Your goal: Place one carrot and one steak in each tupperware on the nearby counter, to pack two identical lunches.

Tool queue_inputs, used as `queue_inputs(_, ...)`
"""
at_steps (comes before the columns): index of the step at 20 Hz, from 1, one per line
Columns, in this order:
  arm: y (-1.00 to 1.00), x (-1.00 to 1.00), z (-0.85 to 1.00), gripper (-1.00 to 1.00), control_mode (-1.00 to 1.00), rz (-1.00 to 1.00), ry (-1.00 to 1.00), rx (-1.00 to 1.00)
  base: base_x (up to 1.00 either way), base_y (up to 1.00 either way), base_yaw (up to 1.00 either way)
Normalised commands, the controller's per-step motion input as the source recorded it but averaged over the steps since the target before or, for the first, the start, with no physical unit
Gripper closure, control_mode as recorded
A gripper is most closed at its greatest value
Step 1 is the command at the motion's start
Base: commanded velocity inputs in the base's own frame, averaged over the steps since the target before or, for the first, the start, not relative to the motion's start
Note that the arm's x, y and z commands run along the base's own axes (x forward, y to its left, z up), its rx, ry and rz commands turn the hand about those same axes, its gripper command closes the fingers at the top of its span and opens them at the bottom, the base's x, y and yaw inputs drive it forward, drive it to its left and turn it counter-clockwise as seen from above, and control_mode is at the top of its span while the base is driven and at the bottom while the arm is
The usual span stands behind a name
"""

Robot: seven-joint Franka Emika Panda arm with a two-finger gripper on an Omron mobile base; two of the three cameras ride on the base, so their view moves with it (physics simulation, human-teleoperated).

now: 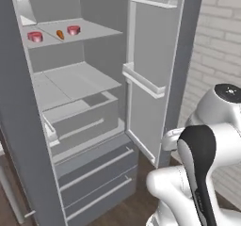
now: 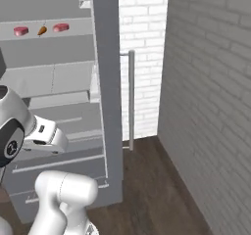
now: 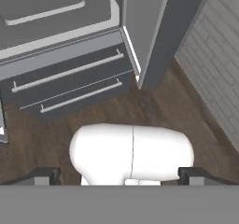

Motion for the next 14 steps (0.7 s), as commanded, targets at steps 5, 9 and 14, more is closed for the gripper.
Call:
queue_inputs(5,0.00,0.00,0.00,-1.00,1.00,0.00,0.00,0.00,0.24,0.06,0.45)
queue_inputs(9,0.00,0.00,0.00,-1.00,1.00,0.00,0.00,0.00,0.00,0.17,0.11)
queue_inputs(14,0.00,0.00,0.00,-1.00,1.00,0.00,0.00,0.00,0.02,0.20,0.03)
